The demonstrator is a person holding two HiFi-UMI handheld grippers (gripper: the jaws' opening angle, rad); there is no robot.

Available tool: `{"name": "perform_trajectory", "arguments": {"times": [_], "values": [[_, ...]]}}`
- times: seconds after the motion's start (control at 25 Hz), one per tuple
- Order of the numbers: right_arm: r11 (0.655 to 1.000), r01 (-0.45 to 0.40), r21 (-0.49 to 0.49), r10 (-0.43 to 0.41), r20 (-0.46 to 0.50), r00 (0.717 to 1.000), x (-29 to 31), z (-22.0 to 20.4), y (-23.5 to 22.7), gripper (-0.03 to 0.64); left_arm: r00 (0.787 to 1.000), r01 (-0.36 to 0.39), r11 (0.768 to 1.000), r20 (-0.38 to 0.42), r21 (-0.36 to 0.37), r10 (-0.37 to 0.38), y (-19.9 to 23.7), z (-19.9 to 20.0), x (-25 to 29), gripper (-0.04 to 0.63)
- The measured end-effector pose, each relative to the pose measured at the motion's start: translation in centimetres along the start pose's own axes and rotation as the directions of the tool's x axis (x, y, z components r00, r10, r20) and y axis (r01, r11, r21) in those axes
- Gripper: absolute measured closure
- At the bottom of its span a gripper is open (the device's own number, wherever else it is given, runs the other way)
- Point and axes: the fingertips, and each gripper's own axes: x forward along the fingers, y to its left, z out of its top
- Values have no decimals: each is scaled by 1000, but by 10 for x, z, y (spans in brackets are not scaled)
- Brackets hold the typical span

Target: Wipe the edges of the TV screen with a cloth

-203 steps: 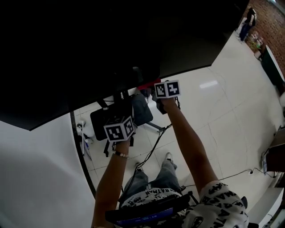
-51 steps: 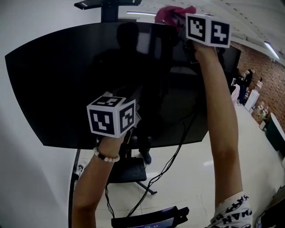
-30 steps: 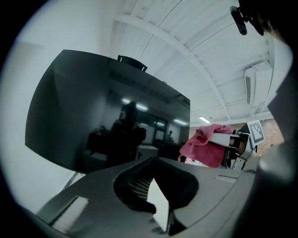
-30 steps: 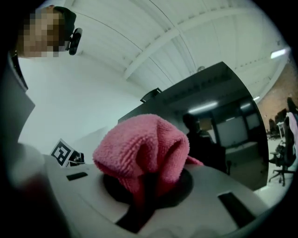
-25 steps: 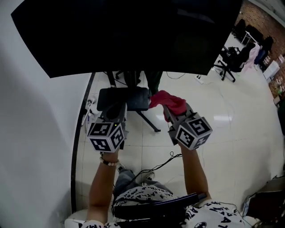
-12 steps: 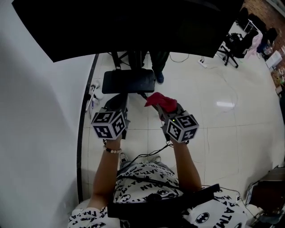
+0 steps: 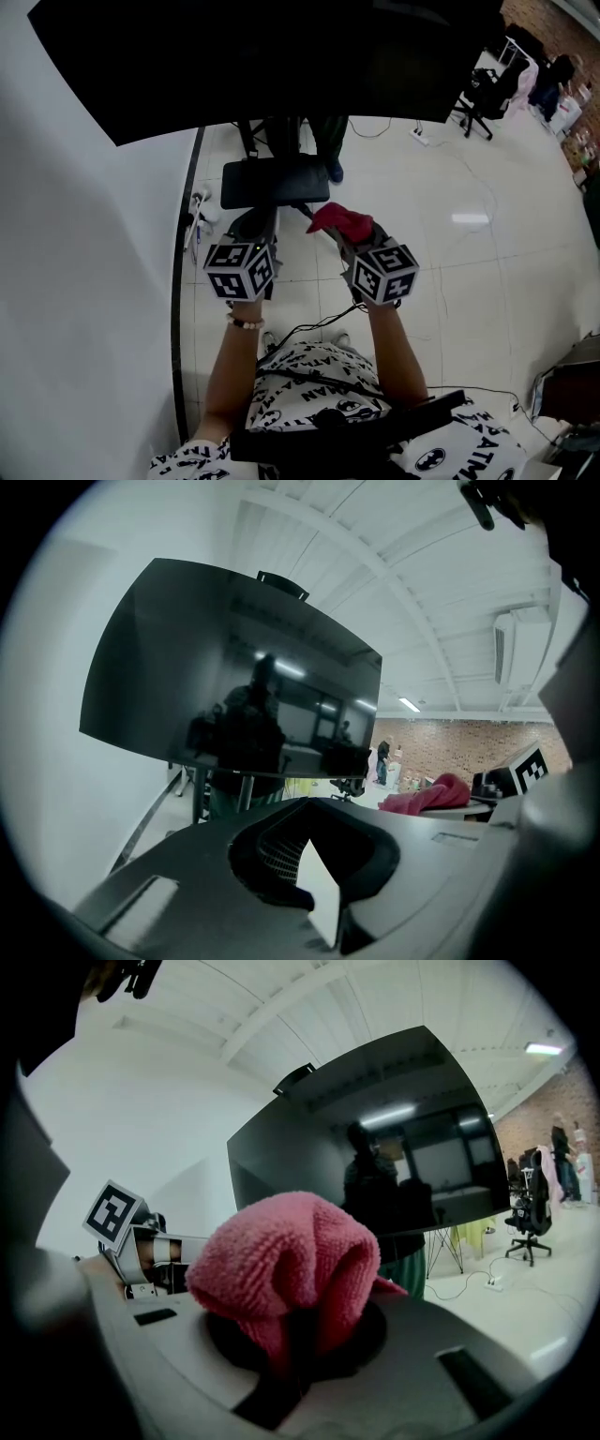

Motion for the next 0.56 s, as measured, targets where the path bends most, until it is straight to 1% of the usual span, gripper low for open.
{"name": "perform_trajectory", "arguments": {"times": [0.16,0.28,0.4,0.56], "values": [[1000,14,5,-14,-4,1000,-6,-2,4,572,1000,11,1000,-7,-1,-11,-2,1,-4,594],[1000,23,-3,-23,-9,1000,-8,-5,6,572,1000,19,1000,0,-15,-19,-2,0,-8,595],[1000,23,-5,-24,-13,1000,-8,-7,9,572,1000,30,999,5,-22,-30,-4,0,-10,595],[1000,22,-9,-22,-17,1000,-10,-8,15,572,999,33,999,-8,-20,-33,-4,-5,-14,595]]}}
